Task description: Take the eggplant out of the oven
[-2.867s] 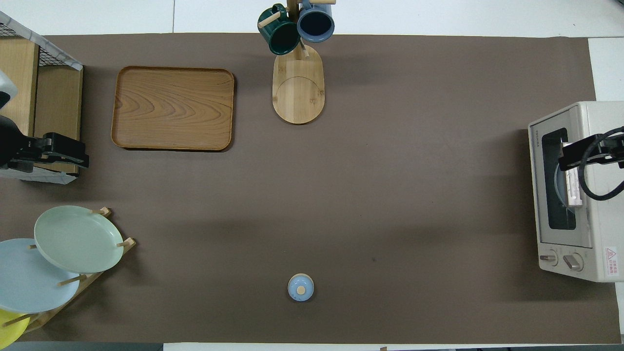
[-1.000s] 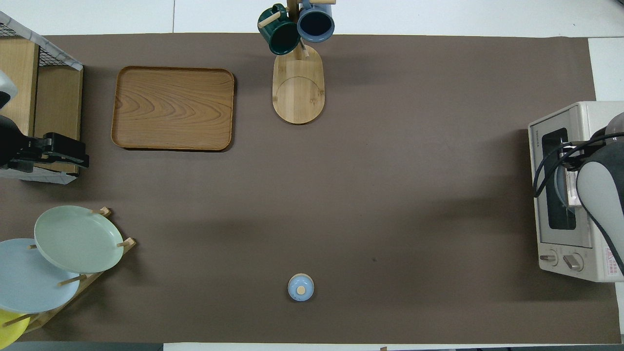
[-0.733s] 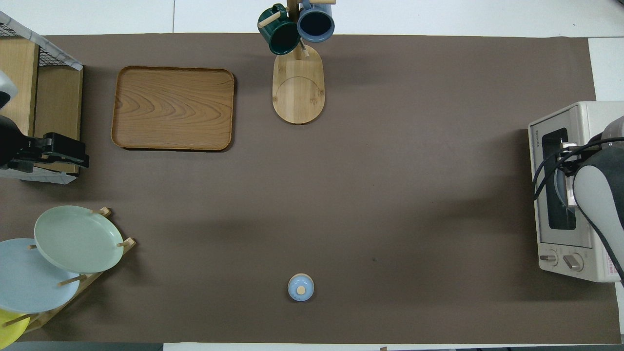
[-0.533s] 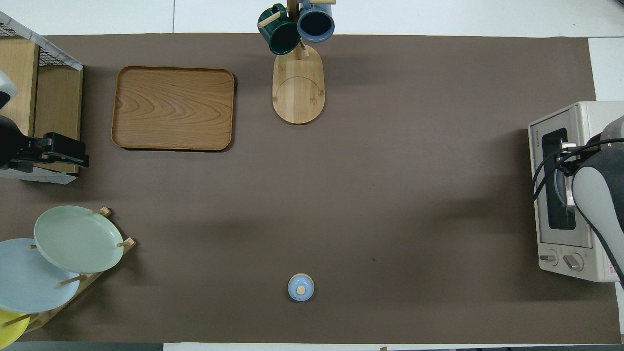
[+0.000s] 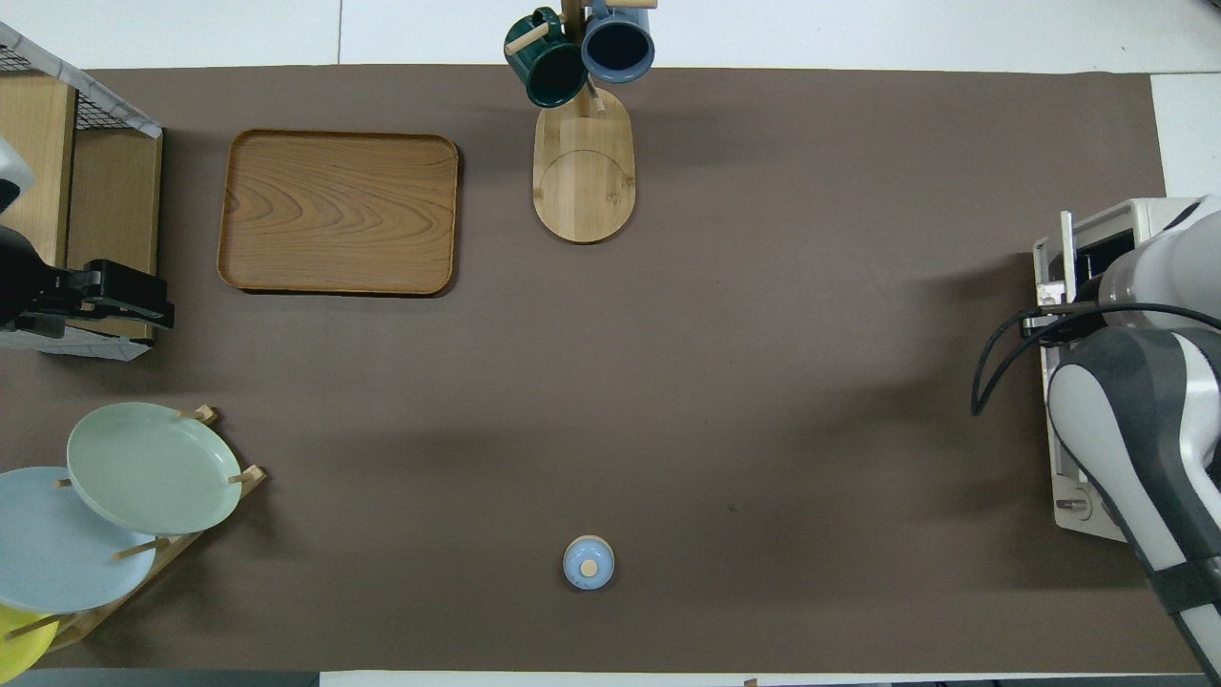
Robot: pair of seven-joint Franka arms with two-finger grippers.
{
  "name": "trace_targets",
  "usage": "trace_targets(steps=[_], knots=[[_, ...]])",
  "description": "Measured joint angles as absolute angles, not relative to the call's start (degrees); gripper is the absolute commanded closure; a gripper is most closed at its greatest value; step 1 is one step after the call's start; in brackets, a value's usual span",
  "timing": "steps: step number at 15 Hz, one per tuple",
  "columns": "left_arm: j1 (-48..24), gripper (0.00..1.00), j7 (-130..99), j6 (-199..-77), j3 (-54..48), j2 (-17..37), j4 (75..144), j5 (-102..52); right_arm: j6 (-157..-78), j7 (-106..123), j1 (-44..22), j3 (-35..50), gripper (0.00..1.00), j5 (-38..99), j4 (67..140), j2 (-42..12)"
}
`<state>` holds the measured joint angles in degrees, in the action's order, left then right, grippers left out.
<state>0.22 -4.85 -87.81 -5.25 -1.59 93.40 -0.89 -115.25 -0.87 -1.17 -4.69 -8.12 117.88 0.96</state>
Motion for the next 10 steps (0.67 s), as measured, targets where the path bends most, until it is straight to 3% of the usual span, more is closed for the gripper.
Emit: trace_targets(steps=[10], knots=[[0.2,0.0,-4.8,-87.8,-5.2,-1.6,93.4,-0.9,-130.5,-4.1,-4.4,-3.5,1.0,-2.0,126.1,-4.5]])
